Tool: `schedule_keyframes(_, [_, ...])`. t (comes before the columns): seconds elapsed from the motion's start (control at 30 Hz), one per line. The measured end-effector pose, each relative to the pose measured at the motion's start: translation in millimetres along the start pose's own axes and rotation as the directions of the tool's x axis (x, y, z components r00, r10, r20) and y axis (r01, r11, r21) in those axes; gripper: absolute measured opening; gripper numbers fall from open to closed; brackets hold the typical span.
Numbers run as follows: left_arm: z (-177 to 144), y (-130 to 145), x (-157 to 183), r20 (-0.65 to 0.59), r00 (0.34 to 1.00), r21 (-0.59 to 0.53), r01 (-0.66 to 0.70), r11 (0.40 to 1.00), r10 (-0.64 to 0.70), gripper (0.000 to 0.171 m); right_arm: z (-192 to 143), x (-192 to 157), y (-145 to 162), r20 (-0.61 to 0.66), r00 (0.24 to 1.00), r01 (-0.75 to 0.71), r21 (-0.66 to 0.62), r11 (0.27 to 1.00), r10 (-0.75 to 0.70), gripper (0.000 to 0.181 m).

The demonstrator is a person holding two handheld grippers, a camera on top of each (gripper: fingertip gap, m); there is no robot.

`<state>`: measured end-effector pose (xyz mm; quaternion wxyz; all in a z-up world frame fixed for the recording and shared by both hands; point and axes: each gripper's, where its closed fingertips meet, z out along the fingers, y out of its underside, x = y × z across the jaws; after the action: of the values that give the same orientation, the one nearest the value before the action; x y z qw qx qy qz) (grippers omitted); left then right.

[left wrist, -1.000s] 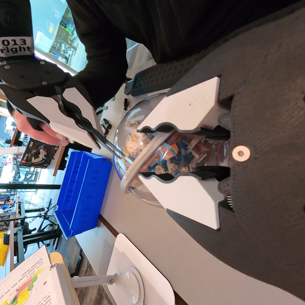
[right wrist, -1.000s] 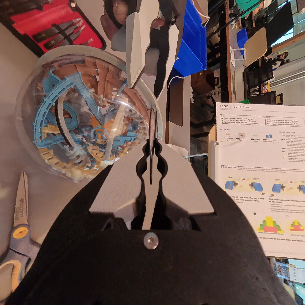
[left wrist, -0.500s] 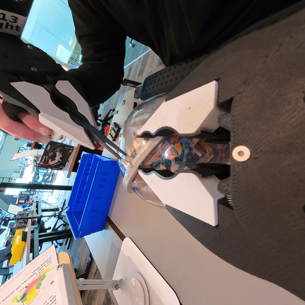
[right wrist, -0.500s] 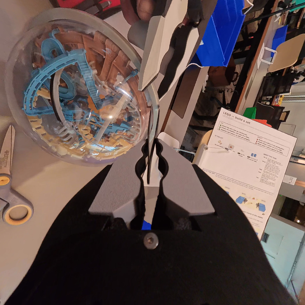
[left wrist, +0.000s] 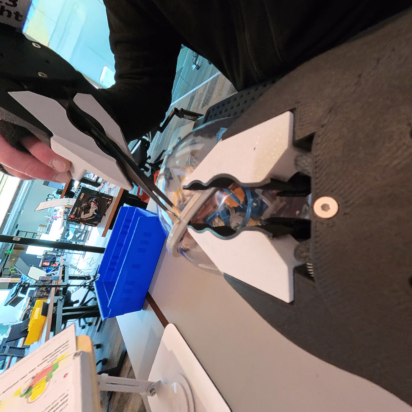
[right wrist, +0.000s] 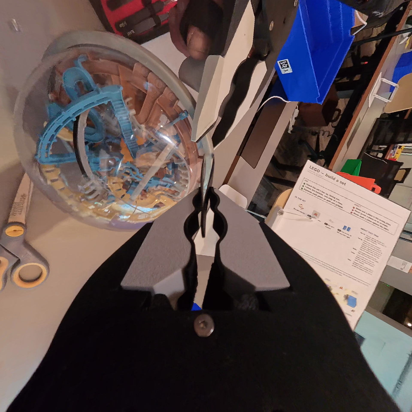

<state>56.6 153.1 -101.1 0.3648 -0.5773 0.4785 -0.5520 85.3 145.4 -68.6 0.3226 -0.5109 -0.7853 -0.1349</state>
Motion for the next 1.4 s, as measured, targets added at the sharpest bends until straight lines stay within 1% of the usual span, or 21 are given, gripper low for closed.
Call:
schedule_keyframes(0.07, [4,11,0,-0.004,1.0,-0.029,0.007,1.0,-0.007,0.02,4,-6,0,0.003,1.0,-0.015,0.012,1.0,0.015,0.002])
schedule_keyframes(0.13, [11,27,-2,0.043,0.998,-0.076,-0.044,0.996,0.047,0.013,11,-19,3,0.027,0.999,-0.023,0.011,1.0,0.022,0.001])
schedule_keyframes(0.17, [16,35,-1,0.057,0.997,-0.095,-0.044,0.994,0.05,0.003,15,-27,3,0.047,0.998,-0.04,0.019,0.999,0.039,0.001])
schedule_keyframes(0.2, [19,36,4,0.026,0.999,-0.074,-0.023,0.997,0.025,0.0,19,-34,4,0.063,0.996,-0.066,0.033,0.997,0.063,0.002])
schedule_keyframes(0.23, [20,35,7,0.008,1.0,-0.049,0.01,0.999,-0.009,0.0,21,-38,4,0.069,0.993,-0.097,0.056,0.994,0.093,0.002])
schedule_keyframes(0.3, [23,40,5,0.018,1.0,-0.061,0.014,0.998,-0.012,0.0,18,-39,6,0.067,0.988,-0.142,0.089,0.986,0.136,0.002])
schedule_keyframes(0.33, [22,40,6,0.003,0.999,-0.054,0.045,0.998,-0.045,0.0,17,-40,7,0.068,0.986,-0.158,0.101,0.982,0.152,0.002])
schedule_keyframes(0.4, [21,42,5,0.01,0.998,-0.059,0.063,0.996,-0.062,0.0,14,-42,7,0.076,0.979,-0.196,0.132,0.972,0.187,0.002])
schedule_keyframes(0.47, [20,41,7,-0.002,0.995,-0.056,0.104,0.993,-0.104,0.023,11,-43,8,0.068,0.977,-0.211,0.148,0.966,0.203,0.002])
schedule_keyframes(0.5, [21,44,10,-0.02,0.991,-0.067,0.132,0.989,-0.133,0.03,10,-44,9,0.062,0.977,-0.212,0.152,0.965,0.205,0.002])
schedule_keyframes(0.57, [23,49,17,-0.047,0.98,-0.061,0.188,0.98,-0.191,0.038,8,-45,9,0.062,0.978,-0.209,0.153,0.966,0.201,0.001])
schedule_keyframes(0.6, [23,46,21,-0.078,0.97,-0.032,0.227,0.973,-0.229,0.041,8,-45,8,0.063,0.978,-0.205,0.153,0.967,0.197,0.001])
schedule_keyframes(0.67, [26,46,32,-0.132,0.954,-0.014,0.269,0.963,-0.268,0.047,8,-46,6,0.067,0.98,-0.198,0.152,0.968,0.19,0.001])
schedule_keyframes(0.7, [27,45,33,-0.126,0.951,0.0,0.283,0.959,-0.281,0.048,8,-46,6,0.07,0.98,-0.194,0.151,0.969,0.185,0.001])
schedule_keyframes(0.77, [29,50,36,-0.125,0.948,-0.005,0.296,0.955,-0.294,0.047,8,-49,5,0.088,0.98,-0.192,0.151,0.97,0.181,0.001])
schedule_keyframes(0.83, [32,53,37,-0.119,0.939,0.017,0.325,0.945,-0.321,0.041,9,-52,5,0.1,0.98,-0.188,0.152,0.97,0.175,0.002])
schedule_keyframes(0.9, [33,56,37,-0.106,0.937,0.047,0.34,0.939,-0.333,0.027,7,-55,2,0.113,0.978,-0.193,0.162,0.968,0.176,0.002])
schedule_keyframes(0.93, [33,57,37,-0.099,0.933,0.065,0.352,0.934,-0.345,0.023,6,-57,1,0.116,0.977,-0.197,0.167,0.966,0.179,0.001])
schedule_keyframes(1.1, [36,58,41,-0.075,0.929,0.106,0.369,0.923,-0.363,0.023,3,-61,0,0.113,0.979,-0.188,0.173,0.967,0.17,0.001])
schedule_keyframes(1.3, [38,56,42,-0.05,0.922,0.158,0.388,0.908,-0.385,0.02,-1,-64,-1,0.08,0.979,-0.202,0.202,0.958,0.189,0.0])
schedule_keyframes(1.4, [39,55,42,-0.049,0.918,0.172,0.395,0.903,-0.393,0.019,-3,-65,-2,0.099,0.977,-0.208,0.202,0.957,0.191,0.0])
